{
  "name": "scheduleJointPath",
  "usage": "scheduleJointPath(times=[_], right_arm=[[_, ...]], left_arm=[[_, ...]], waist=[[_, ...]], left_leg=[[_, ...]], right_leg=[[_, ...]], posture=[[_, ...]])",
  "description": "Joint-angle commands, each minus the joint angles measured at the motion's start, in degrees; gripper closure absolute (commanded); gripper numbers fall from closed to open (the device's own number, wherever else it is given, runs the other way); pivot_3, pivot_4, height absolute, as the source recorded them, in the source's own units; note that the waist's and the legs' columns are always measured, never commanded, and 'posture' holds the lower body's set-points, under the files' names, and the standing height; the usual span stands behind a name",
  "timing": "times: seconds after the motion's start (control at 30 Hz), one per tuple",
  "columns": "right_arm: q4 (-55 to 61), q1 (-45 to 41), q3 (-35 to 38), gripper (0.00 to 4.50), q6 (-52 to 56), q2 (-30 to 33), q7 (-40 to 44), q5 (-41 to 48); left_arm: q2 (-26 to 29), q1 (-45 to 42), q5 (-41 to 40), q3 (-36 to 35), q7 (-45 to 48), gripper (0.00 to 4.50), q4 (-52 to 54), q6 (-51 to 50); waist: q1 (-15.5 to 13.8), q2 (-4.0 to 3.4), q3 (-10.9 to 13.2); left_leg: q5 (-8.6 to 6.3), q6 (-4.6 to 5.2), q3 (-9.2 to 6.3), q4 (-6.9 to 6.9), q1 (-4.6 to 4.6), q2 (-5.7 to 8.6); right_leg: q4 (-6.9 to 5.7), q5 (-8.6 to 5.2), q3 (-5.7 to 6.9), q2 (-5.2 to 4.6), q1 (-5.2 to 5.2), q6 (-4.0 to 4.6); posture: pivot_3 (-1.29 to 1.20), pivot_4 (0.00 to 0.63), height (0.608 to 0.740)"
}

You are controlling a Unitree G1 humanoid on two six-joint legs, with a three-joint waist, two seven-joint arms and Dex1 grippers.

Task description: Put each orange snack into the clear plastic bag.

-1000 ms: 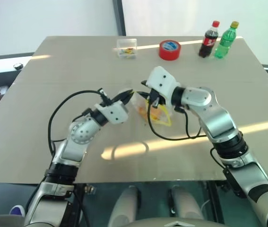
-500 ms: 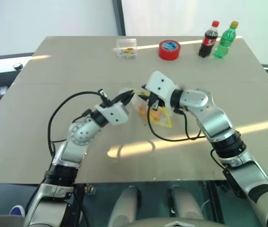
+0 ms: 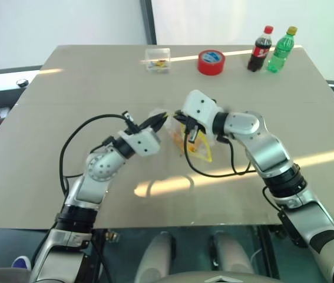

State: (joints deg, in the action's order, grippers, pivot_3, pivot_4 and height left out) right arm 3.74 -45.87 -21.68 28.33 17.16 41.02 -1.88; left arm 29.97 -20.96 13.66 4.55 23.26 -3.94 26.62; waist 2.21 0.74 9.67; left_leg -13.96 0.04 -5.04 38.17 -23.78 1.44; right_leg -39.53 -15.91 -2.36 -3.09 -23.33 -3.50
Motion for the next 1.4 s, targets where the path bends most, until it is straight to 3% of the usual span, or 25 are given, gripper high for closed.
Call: scheduleJointPath(times=[0.03, 0.33, 0.7, 1.07, 1.13, 1.27, 1.4], right_arm=[[1.2, 0.6, 0.4, 4.43, -2.5, 3.3, -0.4, -2.9], [5.0, 4.9, 5.4, 4.43, -2.3, 15.9, 0.0, -5.3], [9.2, 8.0, 10.2, 4.43, 0.4, 21.5, -0.5, -3.5], [-7.3, -1.7, 12.8, 4.43, -11.4, 23.5, -10.0, -8.7], [-4.7, 0.1, 13.9, 4.43, -11.4, 24.6, -9.2, -7.8], [7.8, 11.4, 14.8, 4.43, -7.5, 26.3, -4.9, -4.8], [14.4, 21.1, 13.5, 4.43, -4.9, 26.8, -4.2, -5.5]], left_arm=[[-1.7, -1.8, -4.1, -3.9, -2.5, 4.5, 1.6, -4.6], [-2.6, -4.6, -8.8, -7.7, -4.0, 4.5, 0.2, -12.3], [-2.9, -6.1, -10.7, -7.0, -3.0, 4.5, 0.0, -13.6], [-5.1, -18.4, -12.8, -6.6, -2.2, 4.5, -9.9, -14.7], [-3.1, -17.3, -14.7, -4.9, 3.7, 4.5, -8.1, -14.5], [0.1, -7.3, -18.8, -0.3, 15.4, 4.5, 0.4, -16.3], [1.7, -0.5, -17.7, 3.2, 19.7, 4.5, 3.0, -16.9]], waist=[[-0.1, 0.0, 0.0], [0.0, 0.01, 0.0], [-0.1, 0.03, 0.0], [-0.1, 0.06, 0.0], [-0.1, 0.06, 0.0], [0.0, 0.04, 0.0], [-0.1, 0.04, 0.0]], left_leg=[[0.0, 0.0, 0.0, 0.0, 0.0, 0.0], [0.0, 0.0, 0.01, 0.0, -0.03, 0.02], [0.0, 0.0, 0.01, 0.0, -0.03, -0.01], [0.01, -0.02, 0.03, 0.01, -0.05, 0.08], [0.07, -0.11, 0.06, -0.04, -0.06, 0.07], [0.14, -0.23, 0.1, -0.47, -0.09, -0.06], [0.13, -0.21, 0.21, -0.66, -0.12, -0.08]], right_leg=[[0.0, 0.0, 0.0, -0.01, 0.0, 0.0], [0.02, 0.0, -0.01, -0.01, 0.0, 0.0], [0.02, 0.0, -0.02, -0.01, 0.01, 0.0], [0.07, 0.0, -0.01, 0.0, 0.01, 0.0], [0.18, 0.0, -0.04, -0.01, 0.01, -0.01], [0.64, 0.0, -0.1, -0.04, 0.01, 0.0], [0.62, 0.0, -0.21, -0.05, -0.14, 0.0]], posture=[[0.0, 0.15, 0.74], [0.0, 0.15, 0.74], [0.0, 0.15, 0.74], [0.0, 0.15, 0.74], [0.0, 0.15, 0.74], [0.0, 0.15, 0.74], [0.0, 0.15, 0.74]])
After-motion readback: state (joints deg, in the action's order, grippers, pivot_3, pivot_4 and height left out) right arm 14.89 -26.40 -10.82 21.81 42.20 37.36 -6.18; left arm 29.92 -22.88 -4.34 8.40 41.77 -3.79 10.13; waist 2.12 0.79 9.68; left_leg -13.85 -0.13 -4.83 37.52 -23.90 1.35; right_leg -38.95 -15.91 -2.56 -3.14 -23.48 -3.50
